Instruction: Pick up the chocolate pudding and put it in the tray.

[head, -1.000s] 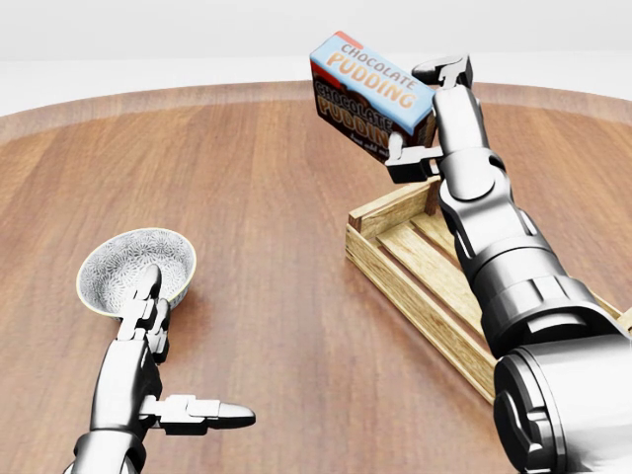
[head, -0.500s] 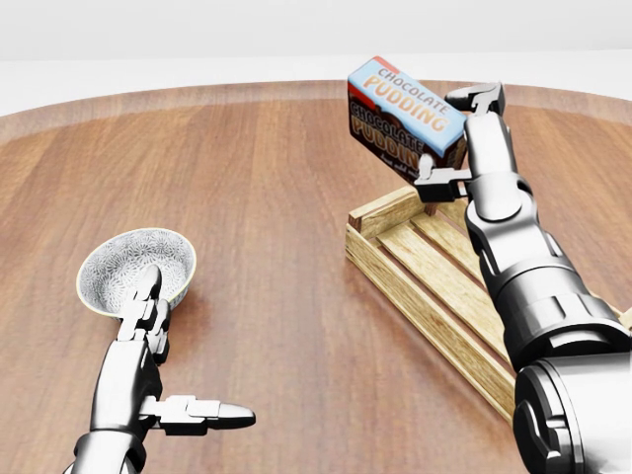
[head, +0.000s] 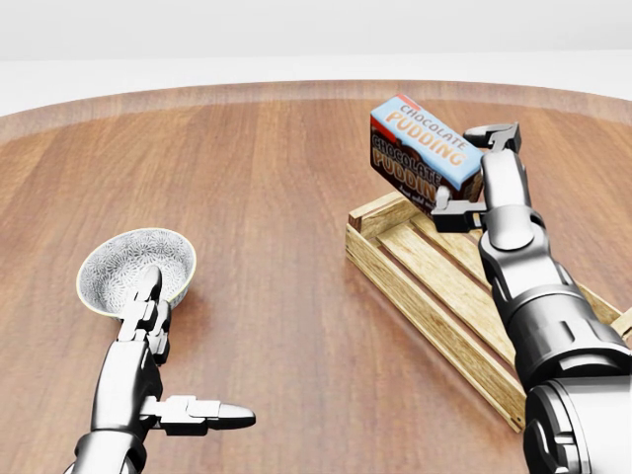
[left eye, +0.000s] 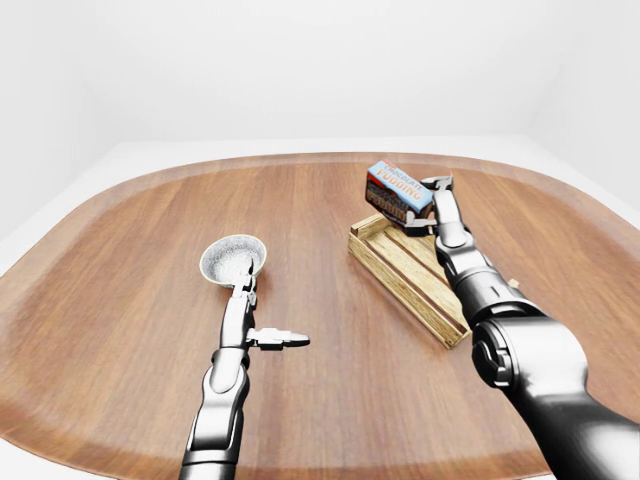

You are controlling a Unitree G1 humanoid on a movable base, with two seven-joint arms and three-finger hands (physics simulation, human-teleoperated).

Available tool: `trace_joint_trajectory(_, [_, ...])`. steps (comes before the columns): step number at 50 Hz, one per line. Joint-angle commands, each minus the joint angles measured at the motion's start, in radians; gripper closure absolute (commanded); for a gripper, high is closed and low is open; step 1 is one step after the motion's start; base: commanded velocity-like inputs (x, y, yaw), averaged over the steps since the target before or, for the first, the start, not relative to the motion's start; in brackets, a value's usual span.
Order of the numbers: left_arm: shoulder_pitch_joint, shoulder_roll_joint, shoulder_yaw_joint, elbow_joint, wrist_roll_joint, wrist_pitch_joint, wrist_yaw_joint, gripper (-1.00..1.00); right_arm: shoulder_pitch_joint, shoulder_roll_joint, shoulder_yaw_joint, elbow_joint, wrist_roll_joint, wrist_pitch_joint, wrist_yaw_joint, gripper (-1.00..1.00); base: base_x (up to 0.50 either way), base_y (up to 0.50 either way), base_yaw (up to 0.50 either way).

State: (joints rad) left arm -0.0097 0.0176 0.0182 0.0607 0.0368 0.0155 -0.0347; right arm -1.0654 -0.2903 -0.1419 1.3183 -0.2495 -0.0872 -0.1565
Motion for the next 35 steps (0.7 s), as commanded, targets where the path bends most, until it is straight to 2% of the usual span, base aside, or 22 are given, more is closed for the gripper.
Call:
trace_joint_trajectory(1, [-0.003, 0.0, 0.004, 0.004, -0.014, -0.015, -0.008, -1.0, 0.039, -0.01, -0.016, -0.002, 0.032, 0.0, -0.009, 1.0, 0.0, 0.0, 0.0])
trace_joint_trajectory(16, [-0.002, -0.001, 0.003, -0.008, -0.015, -0.001, -0.006, -1.0, 0.083, -0.039, -0.03, 0.003, 0.041, 0.0, -0.003, 1.0, 0.0, 0.0, 0.0])
trace_joint_trajectory(23, [-0.005, 0.001, 0.005, 0.006, -0.016, -0.011, -0.007, -1.0, 0.115, -0.048, -0.037, 0.007, 0.05, 0.0, -0.003, 1.0, 0.0, 0.0, 0.0])
trace_joint_trajectory(29, [-0.002, 0.0, 0.004, -0.003, -0.016, -0.006, -0.008, -1.0, 0.125, -0.054, -0.041, 0.009, 0.056, 0.0, -0.002, 1.0, 0.0, 0.0, 0.0])
trace_joint_trajectory(32, [-0.002, 0.0, 0.004, 0.006, -0.015, -0.015, -0.008, -1.0, 0.137, -0.055, -0.043, 0.01, 0.057, 0.0, -0.006, 1.0, 0.0, 0.0, 0.0])
trace_joint_trajectory(33, [-0.002, 0.0, 0.004, 0.0, -0.016, -0.008, -0.008, -1.0, 0.142, -0.054, -0.045, 0.011, 0.059, 0.0, -0.004, 1.0, 0.0, 0.0, 0.0])
trace_joint_trajectory(35, [-0.004, 0.001, 0.004, 0.003, -0.016, -0.009, -0.009, -1.0, 0.151, -0.055, -0.048, 0.013, 0.062, 0.0, -0.005, 1.0, 0.0, 0.0, 0.0])
